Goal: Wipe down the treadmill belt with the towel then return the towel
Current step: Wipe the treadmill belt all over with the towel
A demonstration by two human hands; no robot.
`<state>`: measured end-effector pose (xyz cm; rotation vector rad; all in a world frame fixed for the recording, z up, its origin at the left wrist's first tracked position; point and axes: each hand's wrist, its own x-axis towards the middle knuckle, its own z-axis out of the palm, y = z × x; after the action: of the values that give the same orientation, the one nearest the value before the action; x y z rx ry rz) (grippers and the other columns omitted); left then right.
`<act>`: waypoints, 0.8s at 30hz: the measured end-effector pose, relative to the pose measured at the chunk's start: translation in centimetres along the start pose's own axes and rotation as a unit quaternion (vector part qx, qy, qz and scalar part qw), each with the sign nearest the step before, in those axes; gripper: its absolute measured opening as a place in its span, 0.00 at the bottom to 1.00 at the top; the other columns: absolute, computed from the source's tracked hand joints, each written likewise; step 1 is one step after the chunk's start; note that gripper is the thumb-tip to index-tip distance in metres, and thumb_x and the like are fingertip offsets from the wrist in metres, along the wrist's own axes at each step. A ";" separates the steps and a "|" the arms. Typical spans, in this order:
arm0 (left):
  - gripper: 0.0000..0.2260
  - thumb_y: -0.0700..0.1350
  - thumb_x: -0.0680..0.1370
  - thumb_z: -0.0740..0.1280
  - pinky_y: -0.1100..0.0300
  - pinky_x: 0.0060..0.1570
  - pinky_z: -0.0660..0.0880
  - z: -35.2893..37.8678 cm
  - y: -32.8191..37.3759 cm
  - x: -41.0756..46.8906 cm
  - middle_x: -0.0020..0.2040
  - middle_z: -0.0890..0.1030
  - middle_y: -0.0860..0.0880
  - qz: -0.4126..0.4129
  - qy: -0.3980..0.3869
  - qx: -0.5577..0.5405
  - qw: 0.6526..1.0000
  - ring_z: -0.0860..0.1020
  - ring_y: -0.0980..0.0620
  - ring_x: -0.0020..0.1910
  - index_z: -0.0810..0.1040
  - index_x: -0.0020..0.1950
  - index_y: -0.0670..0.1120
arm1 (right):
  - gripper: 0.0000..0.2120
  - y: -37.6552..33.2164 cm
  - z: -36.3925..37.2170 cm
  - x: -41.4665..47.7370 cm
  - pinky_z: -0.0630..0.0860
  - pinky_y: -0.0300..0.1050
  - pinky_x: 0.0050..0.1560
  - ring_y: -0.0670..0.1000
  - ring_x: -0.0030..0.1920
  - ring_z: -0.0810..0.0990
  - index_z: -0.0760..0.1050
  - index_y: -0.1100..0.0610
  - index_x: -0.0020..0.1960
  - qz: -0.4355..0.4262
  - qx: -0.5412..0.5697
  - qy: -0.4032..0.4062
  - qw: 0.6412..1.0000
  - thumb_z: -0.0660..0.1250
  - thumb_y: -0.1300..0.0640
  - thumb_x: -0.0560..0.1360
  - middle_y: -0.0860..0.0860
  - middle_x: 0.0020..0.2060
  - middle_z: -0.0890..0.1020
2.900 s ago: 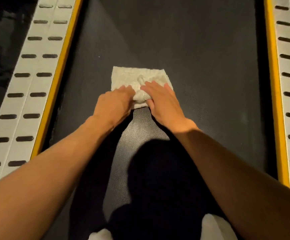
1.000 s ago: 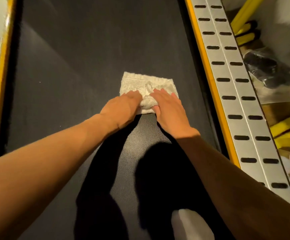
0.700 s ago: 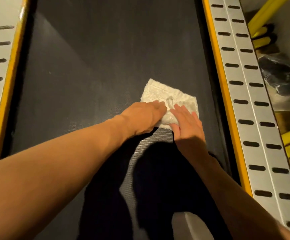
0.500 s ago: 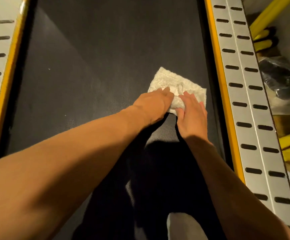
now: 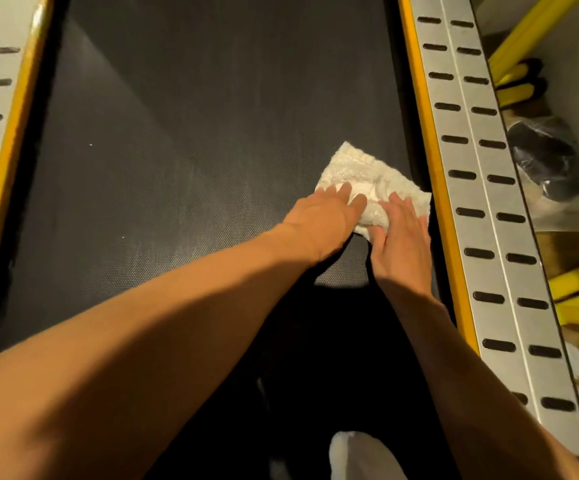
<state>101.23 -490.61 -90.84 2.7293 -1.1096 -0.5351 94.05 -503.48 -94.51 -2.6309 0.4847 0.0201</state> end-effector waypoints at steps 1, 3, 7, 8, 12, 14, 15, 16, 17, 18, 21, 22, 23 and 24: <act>0.19 0.41 0.80 0.57 0.49 0.56 0.69 0.0 0.4 -0.2 0.66 0.67 0.43 0.006 0.001 0.012 1.000 0.68 0.42 0.63 0.61 0.70 0.43 | 0.20 0.0 0.2 -0.7 0.46 0.51 0.76 0.52 0.76 0.53 0.64 0.56 0.72 0.005 0.002 0.001 1.000 0.59 0.57 0.80 0.53 0.75 0.62; 0.15 0.41 0.80 0.56 0.51 0.56 0.68 0.4 0.8 -1.0 0.63 0.68 0.42 0.036 0.005 0.043 0.998 0.69 0.42 0.62 0.64 0.68 0.42 | 0.22 0.0 0.7 -2.5 0.45 0.51 0.76 0.52 0.76 0.52 0.63 0.57 0.72 0.009 -0.005 -0.007 1.000 0.59 0.54 0.80 0.54 0.75 0.60; 0.11 0.44 0.82 0.54 0.53 0.51 0.69 1.2 0.2 -2.2 0.59 0.71 0.45 0.096 0.022 0.079 0.992 0.72 0.45 0.58 0.67 0.63 0.44 | 0.22 1.1 0.8 -3.7 0.42 0.49 0.75 0.52 0.77 0.50 0.63 0.54 0.72 -0.011 -0.022 -0.046 0.999 0.60 0.52 0.80 0.52 0.76 0.58; 0.11 0.46 0.82 0.55 0.54 0.48 0.69 1.1 -0.2 -2.1 0.58 0.72 0.46 0.090 0.022 0.083 0.992 0.73 0.45 0.57 0.67 0.63 0.44 | 0.21 1.1 0.6 -3.2 0.42 0.50 0.75 0.52 0.77 0.50 0.63 0.53 0.72 -0.015 -0.022 -0.046 0.999 0.60 0.52 0.80 0.52 0.76 0.58; 0.11 0.46 0.81 0.59 0.53 0.42 0.68 0.3 -1.3 -1.7 0.56 0.75 0.46 0.025 0.009 0.084 0.996 0.75 0.44 0.55 0.69 0.60 0.43 | 0.20 0.1 1.5 -2.7 0.41 0.52 0.74 0.55 0.76 0.52 0.66 0.58 0.70 -0.014 0.000 -0.005 1.000 0.60 0.59 0.79 0.56 0.74 0.62; 0.12 0.47 0.80 0.59 0.54 0.45 0.69 -0.1 -1.7 -2.7 0.58 0.74 0.46 0.036 -0.019 0.083 0.996 0.74 0.45 0.57 0.69 0.61 0.43 | 0.18 -1.0 2.6 -4.2 0.46 0.56 0.74 0.59 0.75 0.58 0.71 0.62 0.66 -0.024 0.035 0.006 0.999 0.62 0.64 0.76 0.59 0.71 0.67; 0.13 0.48 0.80 0.59 0.55 0.45 0.68 -0.2 -1.9 -3.6 0.59 0.74 0.46 0.055 -0.034 0.088 0.994 0.74 0.45 0.57 0.69 0.62 0.43 | 0.17 -1.4 3.4 -5.4 0.50 0.59 0.73 0.61 0.73 0.62 0.73 0.63 0.63 -0.038 0.041 0.017 0.998 0.63 0.65 0.75 0.60 0.69 0.70; 0.14 0.48 0.79 0.59 0.56 0.44 0.67 0.0 -2.3 -4.6 0.59 0.73 0.47 0.079 -0.045 0.097 0.991 0.74 0.46 0.57 0.68 0.62 0.44 | 0.16 -1.7 4.0 -6.5 0.54 0.61 0.71 0.63 0.70 0.66 0.75 0.63 0.60 -0.059 0.041 0.023 0.997 0.64 0.63 0.73 0.61 0.66 0.74; 0.14 0.49 0.79 0.60 0.56 0.45 0.68 0.3 -2.8 -5.6 0.58 0.73 0.47 0.099 -0.056 0.107 0.988 0.74 0.47 0.57 0.68 0.62 0.44 | 0.15 -1.9 4.5 -7.5 0.57 0.62 0.69 0.64 0.68 0.69 0.76 0.63 0.58 -0.088 0.036 0.021 0.995 0.63 0.61 0.72 0.61 0.64 0.76; 0.13 0.49 0.79 0.60 0.55 0.45 0.70 0.6 -3.2 -6.7 0.58 0.74 0.48 0.110 -0.065 0.114 0.985 0.75 0.47 0.56 0.67 0.61 0.45 | 0.15 -1.9 4.8 -8.0 0.58 0.62 0.68 0.63 0.67 0.71 0.76 0.62 0.57 -0.118 0.026 0.019 0.992 0.61 0.59 0.73 0.61 0.63 0.77; 0.13 0.48 0.80 0.59 0.53 0.39 0.70 0.7 -3.8 -8.1 0.49 0.77 0.47 0.079 -0.056 0.085 0.992 0.77 0.45 0.44 0.63 0.61 0.45 | 0.17 -1.9 4.5 -7.4 0.55 0.59 0.72 0.60 0.71 0.66 0.74 0.60 0.61 -0.127 0.022 0.009 0.992 0.58 0.57 0.76 0.58 0.67 0.73; 0.14 0.48 0.80 0.59 0.53 0.37 0.68 0.5 -3.6 -8.0 0.46 0.77 0.47 0.063 -0.047 0.075 0.994 0.75 0.45 0.39 0.61 0.63 0.45 | 0.17 -2.0 4.3 -6.7 0.51 0.57 0.74 0.59 0.73 0.62 0.73 0.61 0.64 -0.113 0.027 0.003 0.993 0.59 0.59 0.77 0.58 0.69 0.71; 0.15 0.48 0.80 0.58 0.54 0.36 0.66 0.4 -3.4 -7.9 0.44 0.77 0.47 0.048 -0.037 0.071 0.996 0.73 0.45 0.38 0.59 0.65 0.46 | 0.17 -2.2 4.3 -6.1 0.46 0.55 0.75 0.58 0.74 0.59 0.71 0.61 0.66 -0.099 0.027 -0.002 0.995 0.60 0.62 0.77 0.57 0.71 0.68; 0.15 0.48 0.81 0.57 0.55 0.37 0.65 0.3 -3.1 -7.6 0.43 0.76 0.47 0.032 -0.034 0.071 0.996 0.74 0.44 0.39 0.59 0.65 0.46 | 0.18 -2.6 4.4 -5.6 0.43 0.53 0.75 0.58 0.75 0.56 0.70 0.61 0.67 -0.087 0.028 -0.005 0.996 0.61 0.63 0.77 0.57 0.72 0.66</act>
<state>98.10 -483.07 -89.89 2.8012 -1.2945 -0.5657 89.98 -497.47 -96.72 -2.6065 0.2492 -0.0359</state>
